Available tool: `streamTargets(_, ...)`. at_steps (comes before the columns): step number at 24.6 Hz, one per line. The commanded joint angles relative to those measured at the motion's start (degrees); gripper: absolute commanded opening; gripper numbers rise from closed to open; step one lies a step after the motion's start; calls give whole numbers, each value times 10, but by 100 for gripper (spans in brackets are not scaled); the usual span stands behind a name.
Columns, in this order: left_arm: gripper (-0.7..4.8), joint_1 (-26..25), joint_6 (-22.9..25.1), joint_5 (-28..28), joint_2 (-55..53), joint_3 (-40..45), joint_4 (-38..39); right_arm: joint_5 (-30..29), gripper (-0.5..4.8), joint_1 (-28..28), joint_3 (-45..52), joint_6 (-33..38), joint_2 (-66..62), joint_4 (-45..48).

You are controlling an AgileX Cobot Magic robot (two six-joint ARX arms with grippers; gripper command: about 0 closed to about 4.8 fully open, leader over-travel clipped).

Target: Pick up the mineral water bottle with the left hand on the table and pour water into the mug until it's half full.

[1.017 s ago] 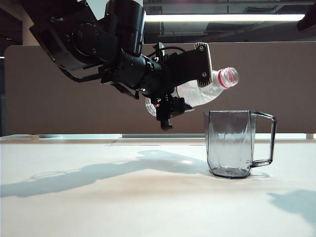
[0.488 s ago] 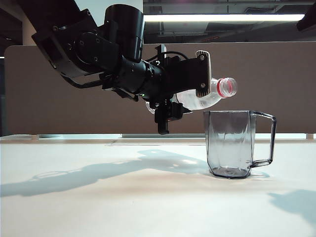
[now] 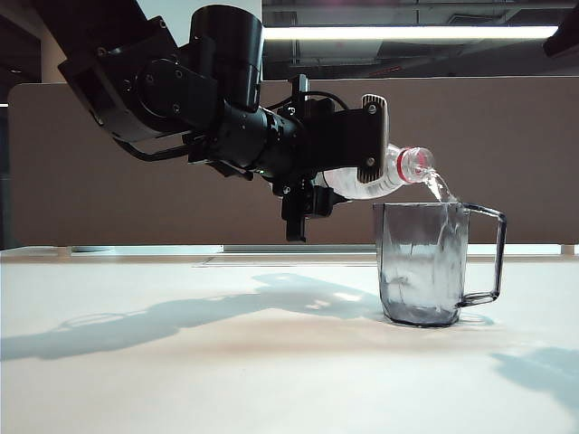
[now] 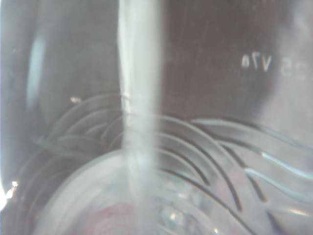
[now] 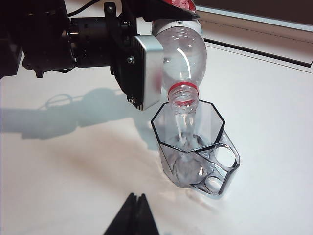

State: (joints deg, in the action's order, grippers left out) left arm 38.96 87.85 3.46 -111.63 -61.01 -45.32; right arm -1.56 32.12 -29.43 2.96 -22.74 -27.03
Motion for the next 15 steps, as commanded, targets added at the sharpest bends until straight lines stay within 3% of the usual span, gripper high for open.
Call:
streamTargets(1, 273, 1, 2, 2, 7, -7, -36, -1, -8, 0, -4, -2, 2, 6)
streamTargets(15, 273, -11, -13, 2, 7, -7, -36, -1, -8, 0, -4, -2, 2, 7)
